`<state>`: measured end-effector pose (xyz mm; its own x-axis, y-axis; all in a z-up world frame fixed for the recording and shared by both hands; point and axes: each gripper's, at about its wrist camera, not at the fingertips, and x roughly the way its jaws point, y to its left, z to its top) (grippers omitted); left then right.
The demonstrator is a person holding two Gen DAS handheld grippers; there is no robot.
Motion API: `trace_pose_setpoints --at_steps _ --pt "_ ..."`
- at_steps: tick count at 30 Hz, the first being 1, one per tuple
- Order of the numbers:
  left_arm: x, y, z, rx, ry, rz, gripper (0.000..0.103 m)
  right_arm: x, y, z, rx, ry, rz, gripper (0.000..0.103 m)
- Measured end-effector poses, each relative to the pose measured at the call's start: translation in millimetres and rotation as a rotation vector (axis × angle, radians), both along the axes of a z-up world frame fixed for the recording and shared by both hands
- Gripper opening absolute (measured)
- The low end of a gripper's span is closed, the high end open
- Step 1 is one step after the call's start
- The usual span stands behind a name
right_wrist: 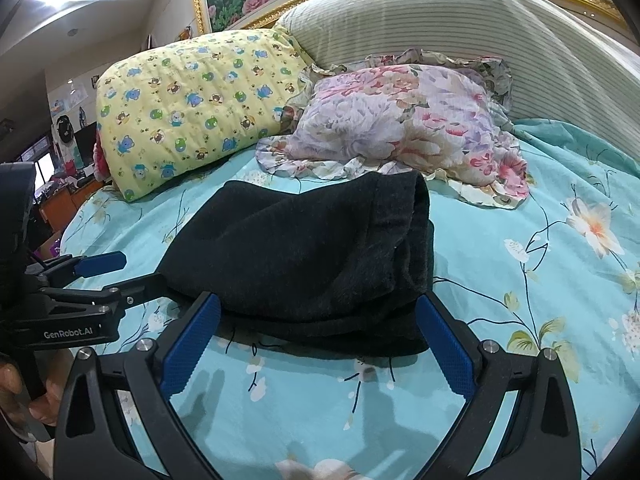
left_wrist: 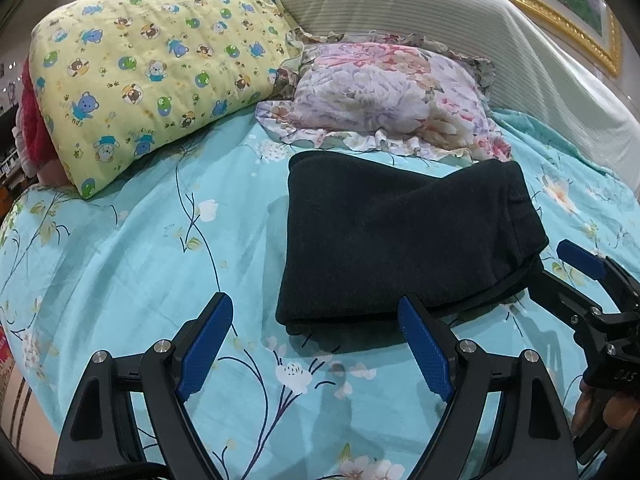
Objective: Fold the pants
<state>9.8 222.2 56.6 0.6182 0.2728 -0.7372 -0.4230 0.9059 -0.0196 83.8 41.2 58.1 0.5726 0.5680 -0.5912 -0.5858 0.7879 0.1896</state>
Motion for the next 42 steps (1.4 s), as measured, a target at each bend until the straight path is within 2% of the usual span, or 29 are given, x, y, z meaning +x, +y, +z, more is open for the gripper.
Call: trace_pose_setpoints --at_steps 10,33,39,42 --pt "7 2 8 -0.020 -0.022 -0.009 0.085 4 -4 4 0.010 -0.003 -0.011 0.098" --pt "11 2 7 -0.047 -0.011 -0.011 0.085 8 -6 2 0.023 0.012 -0.015 0.098" --pt "11 -9 13 -0.009 -0.021 -0.017 0.085 7 -10 1 0.067 0.040 -0.038 0.098" --pt "13 -9 11 -0.020 -0.009 -0.017 0.085 7 -13 1 0.086 0.052 -0.048 0.099"
